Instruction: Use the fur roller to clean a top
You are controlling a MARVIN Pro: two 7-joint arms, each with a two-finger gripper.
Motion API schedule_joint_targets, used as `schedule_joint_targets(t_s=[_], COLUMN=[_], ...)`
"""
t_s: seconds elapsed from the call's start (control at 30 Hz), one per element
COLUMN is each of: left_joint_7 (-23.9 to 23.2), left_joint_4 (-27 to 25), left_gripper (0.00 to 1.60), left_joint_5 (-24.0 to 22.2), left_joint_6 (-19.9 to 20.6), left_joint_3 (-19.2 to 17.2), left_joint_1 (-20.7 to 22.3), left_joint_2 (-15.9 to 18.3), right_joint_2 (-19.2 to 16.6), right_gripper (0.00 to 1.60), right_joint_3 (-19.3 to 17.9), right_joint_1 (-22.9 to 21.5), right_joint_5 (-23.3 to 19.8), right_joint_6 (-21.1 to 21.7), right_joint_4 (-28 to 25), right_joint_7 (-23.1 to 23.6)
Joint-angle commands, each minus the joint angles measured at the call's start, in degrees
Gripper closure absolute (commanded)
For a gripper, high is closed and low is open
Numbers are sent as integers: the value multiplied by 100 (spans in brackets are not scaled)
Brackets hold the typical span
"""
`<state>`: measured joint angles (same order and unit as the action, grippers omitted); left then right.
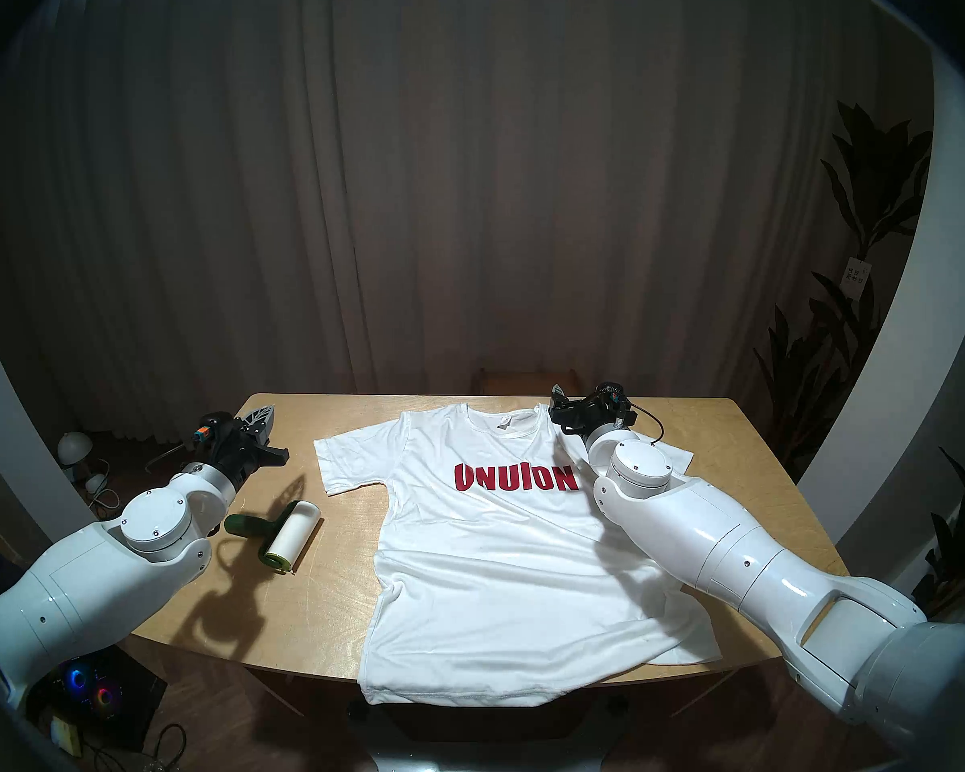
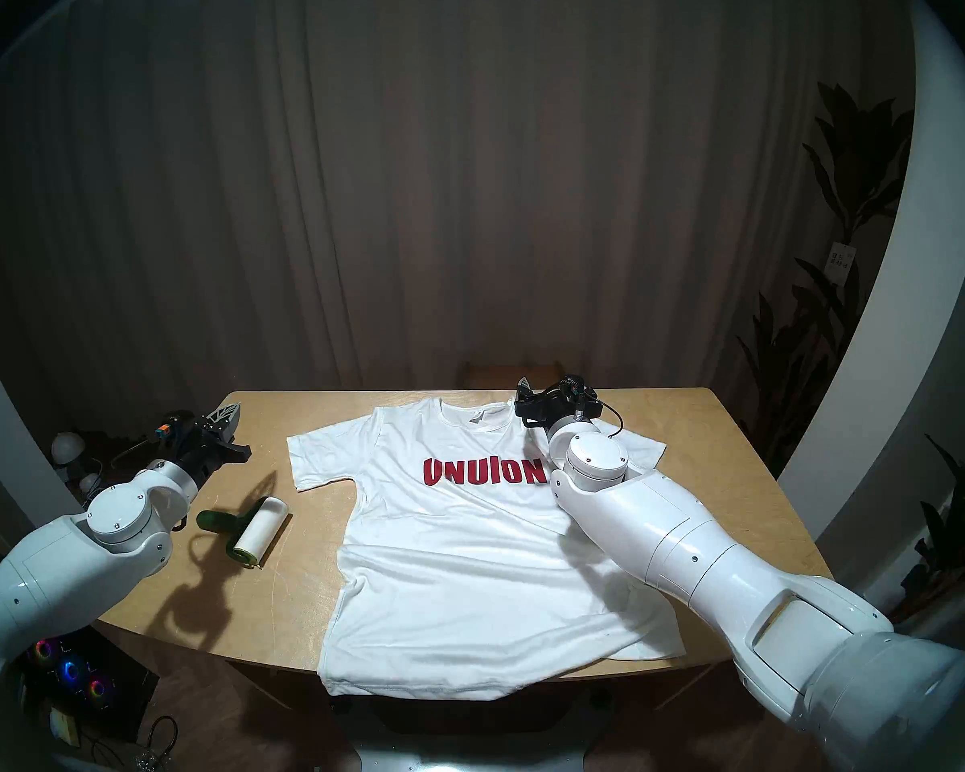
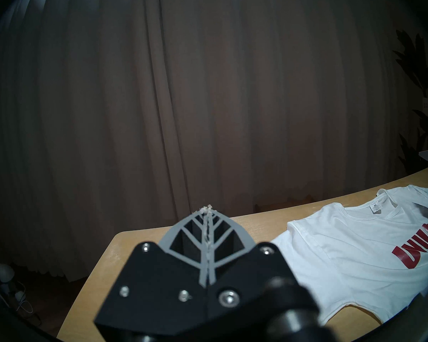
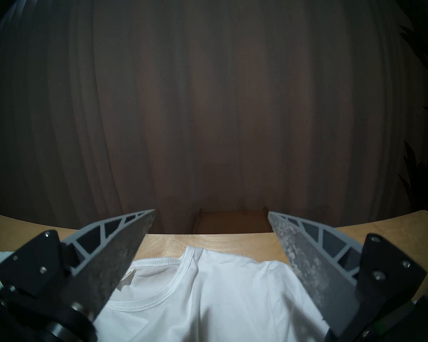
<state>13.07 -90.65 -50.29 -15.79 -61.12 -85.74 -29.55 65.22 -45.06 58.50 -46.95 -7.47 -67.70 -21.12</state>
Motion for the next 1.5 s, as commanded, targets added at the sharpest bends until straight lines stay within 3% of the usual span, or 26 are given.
schedule_joint_targets(t_s=[0.0,0.73,0.77,0.83,0.87,0.9,1.13,1.33,1.4,1.43,1.47], left_joint_7=[83,480,511,551,576,584,713,779,475,259,250], left_joint_4=[135,1321,1403,1525,1570,1625,1964,2451,2545,2405,2340], left_gripper=[160,160,132,56,8,0,0,0,0,0,0], left_joint_5=[472,2261,2366,2527,2634,2723,3319,3778,3471,2938,2733], left_joint_6=[115,553,564,581,578,568,409,148,82,185,184], left_joint_3=[109,602,605,586,562,572,524,741,659,466,357], left_joint_1=[650,1722,1777,1877,1906,1976,2260,2589,2592,2498,2458], left_joint_2=[-530,-1813,-1880,-1996,-2039,-2068,-2359,-2533,-2601,-2645,-2676], right_joint_2=[161,424,439,469,484,498,628,776,843,841,841], right_gripper=[0,0,0,0,0,0,0,0,0,0,0], right_joint_3=[-51,-36,-25,-12,-10,-8,2,10,13,9,5], right_joint_1=[-134,-208,-226,-258,-268,-278,-361,-447,-482,-481,-481], right_joint_5=[-72,-222,-208,-193,-188,-178,-59,68,124,122,121], right_joint_6=[-63,-225,-229,-245,-259,-272,-429,-669,-801,-792,-784], right_joint_4=[28,365,391,433,460,485,725,1024,1161,1159,1161], right_joint_7=[58,144,137,154,155,156,173,210,235,237,242])
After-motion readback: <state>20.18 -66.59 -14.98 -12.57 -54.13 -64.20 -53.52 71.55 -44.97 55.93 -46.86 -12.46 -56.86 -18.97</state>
